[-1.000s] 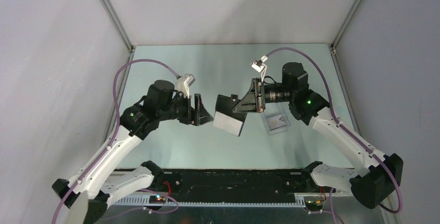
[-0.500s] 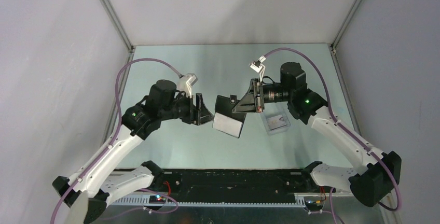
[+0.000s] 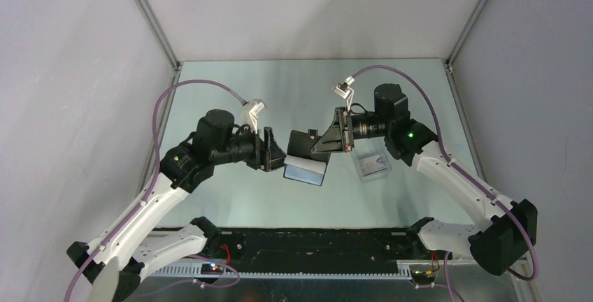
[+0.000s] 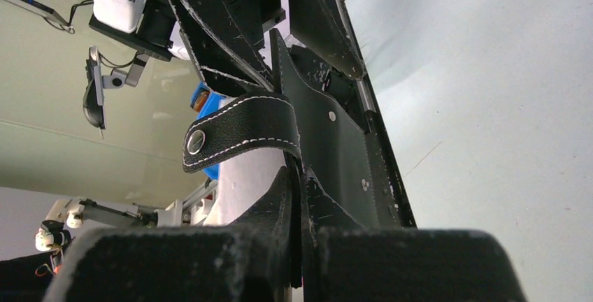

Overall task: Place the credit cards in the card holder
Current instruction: Open the card holder.

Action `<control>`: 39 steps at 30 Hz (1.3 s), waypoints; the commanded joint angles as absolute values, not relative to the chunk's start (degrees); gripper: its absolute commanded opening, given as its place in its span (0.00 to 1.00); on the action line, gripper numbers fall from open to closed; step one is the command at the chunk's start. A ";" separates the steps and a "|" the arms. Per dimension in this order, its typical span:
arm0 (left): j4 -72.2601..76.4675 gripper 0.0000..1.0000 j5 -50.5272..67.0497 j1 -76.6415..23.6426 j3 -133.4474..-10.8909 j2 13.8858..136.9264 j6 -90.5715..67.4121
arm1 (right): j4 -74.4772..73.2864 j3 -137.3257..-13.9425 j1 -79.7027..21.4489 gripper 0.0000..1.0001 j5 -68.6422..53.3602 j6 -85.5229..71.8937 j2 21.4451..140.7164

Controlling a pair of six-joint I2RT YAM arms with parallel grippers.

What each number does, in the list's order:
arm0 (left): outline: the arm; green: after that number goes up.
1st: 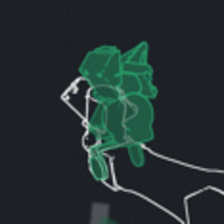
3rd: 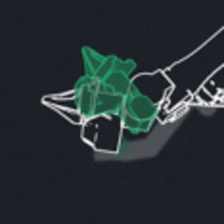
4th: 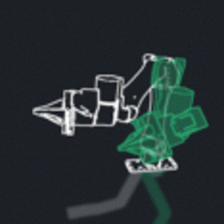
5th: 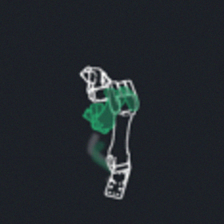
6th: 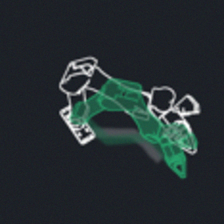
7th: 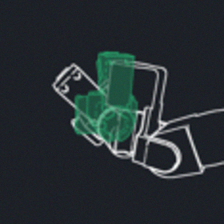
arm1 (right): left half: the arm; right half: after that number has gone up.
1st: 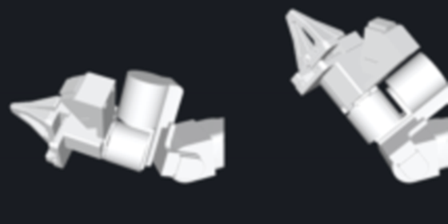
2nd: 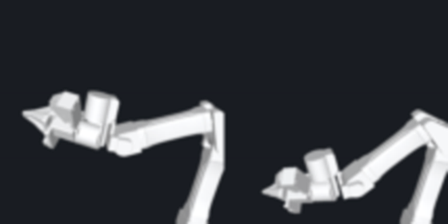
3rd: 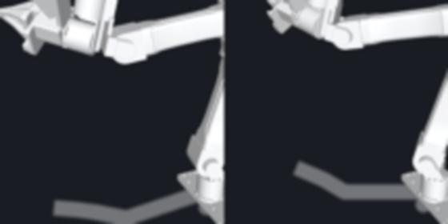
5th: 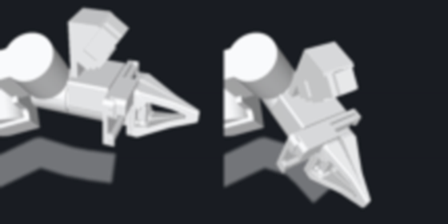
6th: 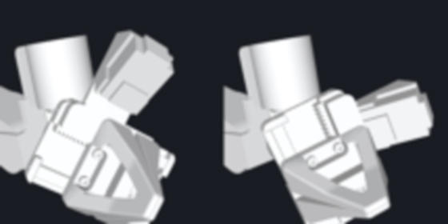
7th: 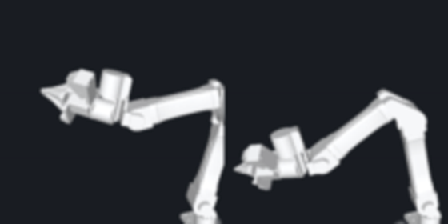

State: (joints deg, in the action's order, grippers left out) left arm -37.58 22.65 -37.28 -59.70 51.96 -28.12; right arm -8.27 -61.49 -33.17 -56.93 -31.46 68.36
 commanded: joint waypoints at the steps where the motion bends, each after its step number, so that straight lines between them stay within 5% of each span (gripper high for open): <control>1: -33.88 0.66 24.95 -37.68 -61.33 51.26 -28.98 | -5.11 -63.67 -34.04 0.00 -59.61 -32.23 68.62; 23: -19.35 0.61 39.67 -37.68 -56.99 51.81 -32.87 | 11.06 -63.67 -33.16 0.00 -67.82 -47.03 68.99; 32: -10.92 0.35 43.09 -37.70 -56.10 49.93 -36.89 | 15.38 -63.64 -33.84 0.00 -68.19 -52.26 70.26; 35: -7.02 0.15 43.31 -37.67 -54.81 49.54 -39.16 | 15.80 -63.68 -34.18 0.00 -67.83 -52.62 70.68; 37: -4.34 0.02 43.34 -37.68 -53.40 49.27 -41.00 | 15.90 -63.64 -34.28 0.04 -67.62 -52.47 70.83; 39: -3.18 0.00 42.36 -37.63 -52.22 48.96 -42.28 | 15.48 -63.63 -34.15 0.19 -67.44 -52.04 70.63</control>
State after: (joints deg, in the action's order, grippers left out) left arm -11.14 42.30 -37.39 -53.78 49.78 -38.17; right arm 13.08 -61.52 -33.52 -67.07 -51.66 70.67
